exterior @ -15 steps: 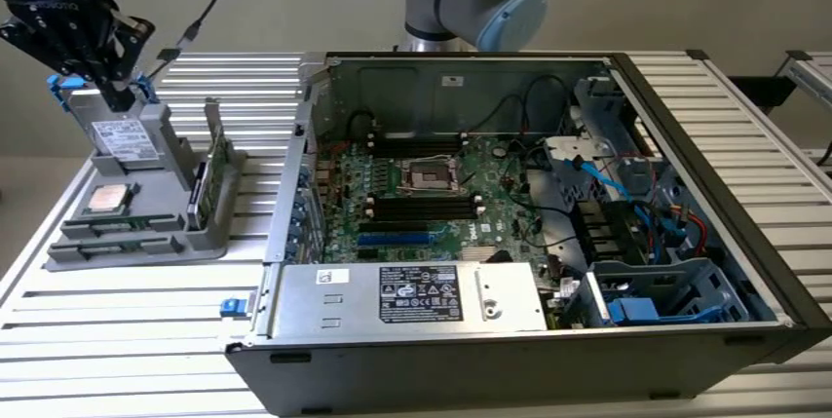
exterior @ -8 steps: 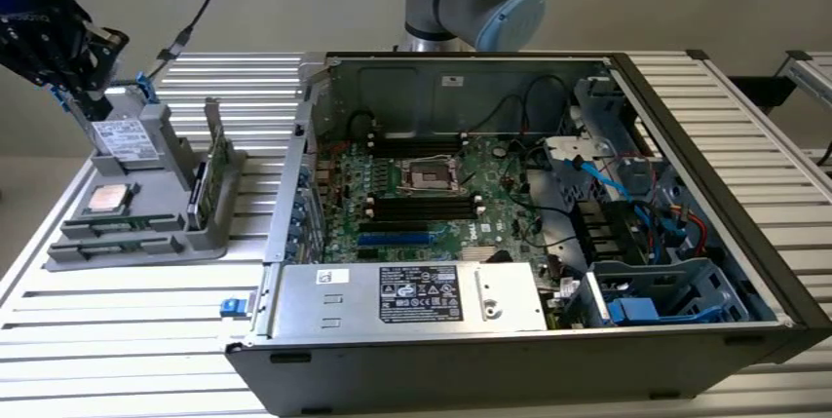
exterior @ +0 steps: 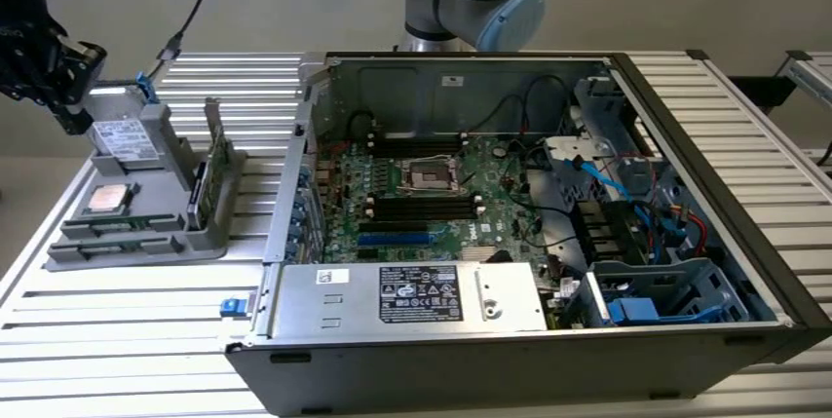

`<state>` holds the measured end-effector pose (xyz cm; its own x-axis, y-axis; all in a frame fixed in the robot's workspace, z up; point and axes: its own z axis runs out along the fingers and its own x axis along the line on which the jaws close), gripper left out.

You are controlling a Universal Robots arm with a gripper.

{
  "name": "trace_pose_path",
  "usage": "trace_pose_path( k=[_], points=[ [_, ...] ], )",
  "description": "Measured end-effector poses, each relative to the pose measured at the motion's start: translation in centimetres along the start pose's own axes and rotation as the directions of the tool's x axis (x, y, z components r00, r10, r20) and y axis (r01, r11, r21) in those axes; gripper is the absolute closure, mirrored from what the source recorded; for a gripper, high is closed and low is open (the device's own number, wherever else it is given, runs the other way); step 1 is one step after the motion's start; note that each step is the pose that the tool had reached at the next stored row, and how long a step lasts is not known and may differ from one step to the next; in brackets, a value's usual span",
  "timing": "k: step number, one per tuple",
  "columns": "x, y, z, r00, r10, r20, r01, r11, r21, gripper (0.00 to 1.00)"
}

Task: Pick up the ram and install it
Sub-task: 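Reach for the ram, then pick up the ram and move it above insertion slot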

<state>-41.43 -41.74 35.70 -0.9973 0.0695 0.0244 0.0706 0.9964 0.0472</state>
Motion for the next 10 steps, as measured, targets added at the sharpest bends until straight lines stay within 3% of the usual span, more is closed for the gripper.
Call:
trace_pose_path(
  k=[4,10],
  points=[
    [0.05,-0.74,0.22,1.0000,0.000,-0.0005,0.000,1.0000,-0.0028,0.90],
    [0.05,-0.84,0.26,1.0000,0.000,-0.0007,0.000,1.0000,-0.0043,0.90]
  ],
)
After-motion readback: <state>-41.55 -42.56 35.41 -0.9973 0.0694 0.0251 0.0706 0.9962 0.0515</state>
